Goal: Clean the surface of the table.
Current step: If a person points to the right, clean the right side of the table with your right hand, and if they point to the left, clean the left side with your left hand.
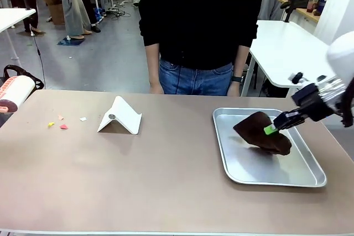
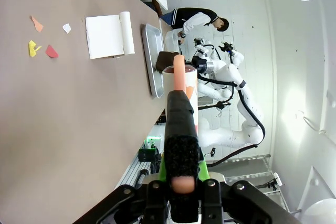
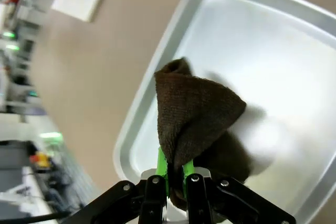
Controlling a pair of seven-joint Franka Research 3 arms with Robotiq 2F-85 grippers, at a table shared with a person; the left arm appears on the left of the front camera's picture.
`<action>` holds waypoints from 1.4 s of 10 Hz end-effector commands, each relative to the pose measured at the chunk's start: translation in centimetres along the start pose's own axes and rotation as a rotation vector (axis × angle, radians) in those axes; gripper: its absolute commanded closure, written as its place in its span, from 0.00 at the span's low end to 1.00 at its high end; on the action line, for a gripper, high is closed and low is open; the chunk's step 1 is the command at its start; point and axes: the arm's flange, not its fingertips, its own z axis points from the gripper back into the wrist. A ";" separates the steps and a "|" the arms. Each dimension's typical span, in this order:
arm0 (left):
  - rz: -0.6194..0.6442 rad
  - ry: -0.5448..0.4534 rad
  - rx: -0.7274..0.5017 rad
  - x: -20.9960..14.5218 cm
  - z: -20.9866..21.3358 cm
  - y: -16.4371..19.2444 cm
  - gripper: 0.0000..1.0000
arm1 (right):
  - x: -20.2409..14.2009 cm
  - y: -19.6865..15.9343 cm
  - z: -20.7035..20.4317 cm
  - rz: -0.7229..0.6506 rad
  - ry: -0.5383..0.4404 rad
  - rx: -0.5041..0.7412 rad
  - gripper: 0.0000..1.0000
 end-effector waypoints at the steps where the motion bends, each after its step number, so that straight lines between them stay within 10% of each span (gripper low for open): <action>1: -0.019 0.010 -0.012 -0.2 0.0 -0.4 1.00 | -0.6 -1.2 2.8 -0.093 -0.114 0.279 0.88; 9: -0.019 0.010 -0.012 -0.2 0.0 -0.4 1.00 | -1.5 -1.4 9.6 -0.939 -0.201 0.498 0.88; 10: -0.019 0.010 -0.012 -0.2 0.0 -0.4 1.00 | -2.7 -2.7 8.4 -0.711 -0.138 0.483 0.88; 14: -0.019 0.010 -0.012 -0.2 0.0 -0.4 1.00 | -2.7 -2.7 8.4 -0.711 -0.138 0.483 0.88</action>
